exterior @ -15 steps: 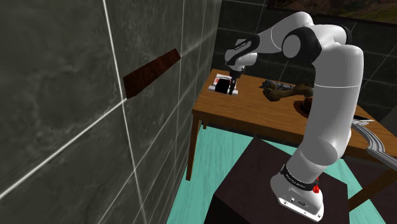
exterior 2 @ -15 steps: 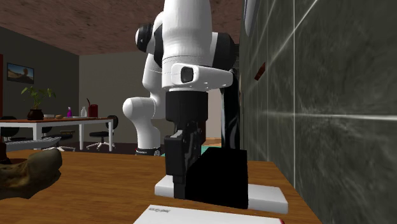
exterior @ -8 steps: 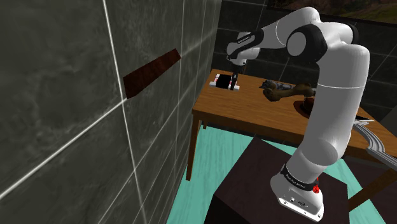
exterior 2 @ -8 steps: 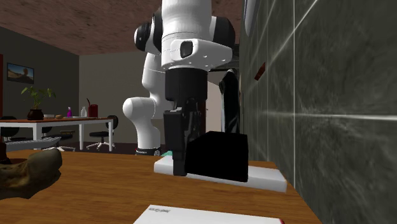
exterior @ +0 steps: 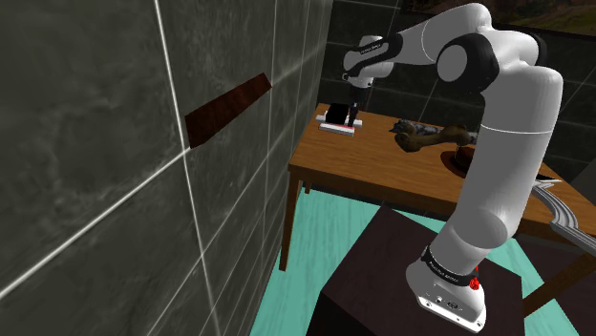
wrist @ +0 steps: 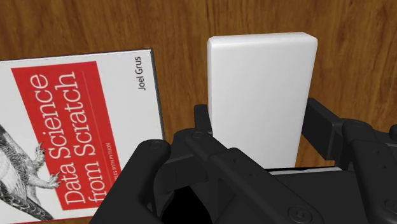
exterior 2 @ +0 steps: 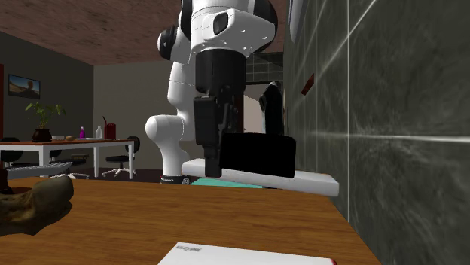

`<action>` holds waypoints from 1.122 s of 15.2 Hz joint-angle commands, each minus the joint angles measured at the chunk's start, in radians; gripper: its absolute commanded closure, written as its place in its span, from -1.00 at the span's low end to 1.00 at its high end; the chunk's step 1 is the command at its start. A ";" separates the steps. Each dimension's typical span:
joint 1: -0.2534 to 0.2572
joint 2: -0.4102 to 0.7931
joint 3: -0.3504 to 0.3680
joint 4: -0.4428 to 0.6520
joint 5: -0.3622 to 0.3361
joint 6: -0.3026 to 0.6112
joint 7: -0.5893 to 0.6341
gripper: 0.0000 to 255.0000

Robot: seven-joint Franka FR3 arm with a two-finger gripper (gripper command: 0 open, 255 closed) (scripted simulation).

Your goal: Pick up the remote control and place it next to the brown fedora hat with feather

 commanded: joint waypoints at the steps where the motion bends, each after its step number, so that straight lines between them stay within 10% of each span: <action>1: 0.001 -0.009 -0.002 0.018 -0.005 -0.026 0.004 1.00; 17: -0.002 -0.040 -0.010 0.195 -0.024 -0.229 0.017 1.00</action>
